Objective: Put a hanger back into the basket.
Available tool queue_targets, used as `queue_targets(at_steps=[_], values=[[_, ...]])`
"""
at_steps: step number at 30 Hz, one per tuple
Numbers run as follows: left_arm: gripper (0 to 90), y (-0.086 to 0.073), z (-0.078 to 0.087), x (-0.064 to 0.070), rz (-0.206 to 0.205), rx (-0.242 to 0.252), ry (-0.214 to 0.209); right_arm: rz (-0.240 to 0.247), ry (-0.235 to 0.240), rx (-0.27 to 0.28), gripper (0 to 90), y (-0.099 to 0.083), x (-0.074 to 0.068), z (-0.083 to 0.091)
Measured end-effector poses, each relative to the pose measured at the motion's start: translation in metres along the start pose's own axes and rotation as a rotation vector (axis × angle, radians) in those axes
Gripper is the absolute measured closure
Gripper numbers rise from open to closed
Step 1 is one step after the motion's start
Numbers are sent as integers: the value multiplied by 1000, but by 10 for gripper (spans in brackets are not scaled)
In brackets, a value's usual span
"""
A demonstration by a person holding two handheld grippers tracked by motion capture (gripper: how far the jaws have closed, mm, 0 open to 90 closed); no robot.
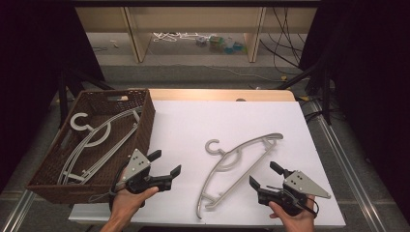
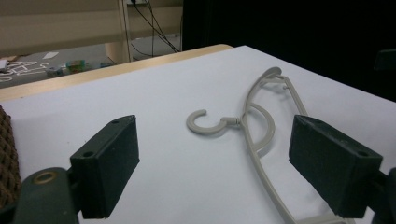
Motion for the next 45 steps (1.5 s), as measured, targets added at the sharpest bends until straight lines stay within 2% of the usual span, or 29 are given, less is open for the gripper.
queue_targets(at_steps=[1,2,3,4,5,8,9,10,12,14,15,16,21,22,23,24,28,29,33,35,36,39,40,41,42,43,44,45], values=[[159,0,0,0,0,0,0,0,0,0,159,0,0,0],[159,-4,-4,1,-4,-13,-6,30,-10,27,160,1,3,-1],[160,-5,-5,3,-5,-27,-3,34,-15,33,160,0,4,-1],[160,-5,-5,3,-5,-27,-3,34,-15,33,160,0,4,-1],[160,-8,-8,4,-24,-39,-4,38,-23,16,160,0,4,1],[160,-11,-10,5,-30,-53,-11,34,-25,18,160,1,4,2],[160,-13,-12,7,-15,-61,-14,33,-22,31,159,1,5,2],[166,-13,-13,7,-31,-63,-33,32,-22,32,160,1,4,2],[178,-13,-14,9,-17,-67,-34,32,-19,23,159,0,4,2],[170,-14,-15,11,-23,-71,-45,38,-26,10,159,0,3,2],[169,-14,-15,12,-15,-75,-41,38,-24,19,159,0,3,1],[169,-13,-16,11,-25,-72,-41,36,-18,20,159,1,3,1],[161,-11,-22,10,-22,-70,-28,36,-27,13,159,0,5,3],[160,-10,-28,11,-24,-76,-30,11,-23,-5,159,-1,4,4],[160,-10,-28,11,-24,-76,-30,11,-23,-5,159,-1,4,4],[160,-9,-34,14,-11,-76,-37,6,-22,-11,159,-1,3,4],[160,-6,-47,21,-30,-94,-64,1,-15,-2,159,-1,1,3],[160,-5,-56,25,-37,-103,-76,7,-24,-17,159,-1,2,3],[160,-5,-71,33,-53,-148,-104,4,-12,-7,159,-1,1,3],[164,-5,-78,37,-67,-160,-105,-2,-7,8,159,-2,1,3],[164,-5,-81,39,-70,-169,-114,12,-21,-3,159,-1,2,6],[161,-6,-86,41,-80,-188,-120,6,-16,4,159,-1,3,6],[163,-7,-91,41,-98,-224,-138,2,-19,3,158,-1,3,6],[163,-6,-94,43,-91,-230,-147,-3,-16,19,158,-1,3,4],[161,-6,-97,43,-88,-251,-163,-1,-17,6,159,-1,3,5],[161,-6,-97,43,-88,-251,-163,-1,-17,6,159,-1,3,5],[160,-5,-104,42,-106,-283,-192,-2,-19,12,158,-1,3,4],[159,-5,-107,42,-118,-303,-202,2,-18,10,158,-1,3,4]])
Point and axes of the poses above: each handheld gripper's, and its own axes: z roughly backward along the jaws, y roughly out of its top, x roughly to its right, the point moved 3 cm from there along -z, roughly forward along the jaws, and after that the axes turned 3 degrees about -z, right-handed, at the moved point
